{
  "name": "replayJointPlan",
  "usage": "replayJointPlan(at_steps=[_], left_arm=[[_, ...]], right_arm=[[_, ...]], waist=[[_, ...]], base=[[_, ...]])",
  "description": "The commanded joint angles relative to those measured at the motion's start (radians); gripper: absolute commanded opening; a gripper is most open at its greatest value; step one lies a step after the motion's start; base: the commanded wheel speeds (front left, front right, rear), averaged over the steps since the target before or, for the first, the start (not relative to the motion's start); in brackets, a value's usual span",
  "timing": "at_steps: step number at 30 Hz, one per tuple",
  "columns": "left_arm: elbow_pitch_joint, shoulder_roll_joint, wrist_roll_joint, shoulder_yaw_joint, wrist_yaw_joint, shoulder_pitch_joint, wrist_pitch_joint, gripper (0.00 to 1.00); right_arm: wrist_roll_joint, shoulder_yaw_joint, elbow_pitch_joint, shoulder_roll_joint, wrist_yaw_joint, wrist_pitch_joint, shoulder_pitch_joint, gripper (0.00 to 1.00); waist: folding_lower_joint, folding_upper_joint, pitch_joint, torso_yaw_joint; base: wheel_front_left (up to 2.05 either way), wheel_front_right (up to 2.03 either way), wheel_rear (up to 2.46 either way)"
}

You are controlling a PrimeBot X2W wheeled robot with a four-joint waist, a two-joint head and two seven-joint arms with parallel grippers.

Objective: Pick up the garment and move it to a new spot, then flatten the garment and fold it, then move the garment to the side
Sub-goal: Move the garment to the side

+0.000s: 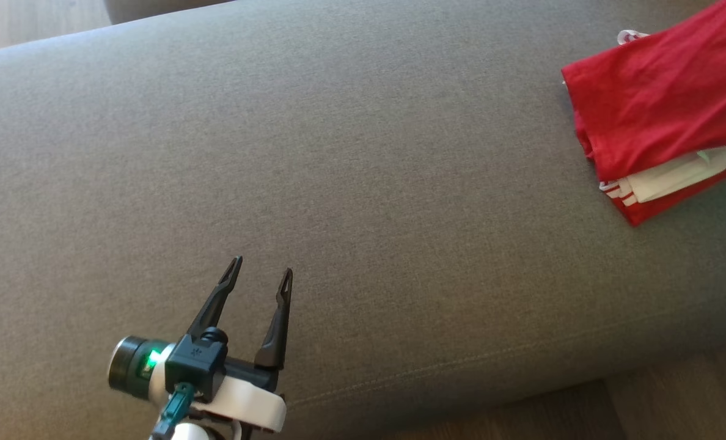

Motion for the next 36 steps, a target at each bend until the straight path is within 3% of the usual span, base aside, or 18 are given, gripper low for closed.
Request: replayJointPlan(at_steps=[1, 5, 12, 20, 25, 30, 36], left_arm=[[-0.027, 0.006, 0.004, 0.03, 0.001, -0.033, -0.012, 1.0], [-0.024, 0.001, -0.002, 0.024, 0.006, -0.02, -0.012, 1.0], [-0.033, -0.025, -0.078, 0.055, 0.014, 0.006, -0.012, 1.0], [-0.046, -0.045, -0.238, 0.115, 0.045, 0.025, -0.012, 1.0], [-0.067, -0.046, -0.269, 0.102, 0.102, 0.044, -0.012, 1.0], [-0.08, -0.046, -0.151, 0.093, 0.131, 0.056, -0.012, 1.0], [-0.07, -0.046, -0.124, 0.092, 0.124, 0.096, -0.012, 1.0]], right_arm=[[-0.04, 0.012, -0.011, -0.037, 0.0, -0.029, -0.021, 1.0], [-0.228, 0.087, -0.003, -0.059, 0.0, -0.053, -0.029, 1.0], [-0.349, 0.09, -0.136, 0.085, 0.0, -0.054, 0.065, 1.0], [-0.512, -0.001, -0.545, 0.263, 0.0, -0.054, 0.402, 1.0], [-0.707, -0.131, -0.945, 0.409, 0.0, -0.054, 0.705, 1.0], [-0.729, -0.186, -1.162, 0.444, 0.0, -0.054, 0.908, 1.0], [-0.694, -0.208, -1.219, 0.445, 0.0, -0.055, 1.047, 1.0]], waist=[[0.0, 0.0, -0.002, 0.009], [0.0, 0.0, -0.013, 0.02], [0.0, 0.0, -0.06, 0.038], [0.0, 0.0, -0.138, 0.102], [0.0, 0.0, -0.191, 0.146], [0.0, 0.0, -0.22, 0.177], [0.0, 0.0, -0.245, 0.183]], base=[[0.0, 0.0, 0.0], [0.0, 0.0, 0.0], [0.0, 0.0, 0.0], [0.0, 0.0, 0.0], [0.0, 0.0, 0.0], [0.0, 0.0, 0.0], [0.0, 0.0, 0.0]])
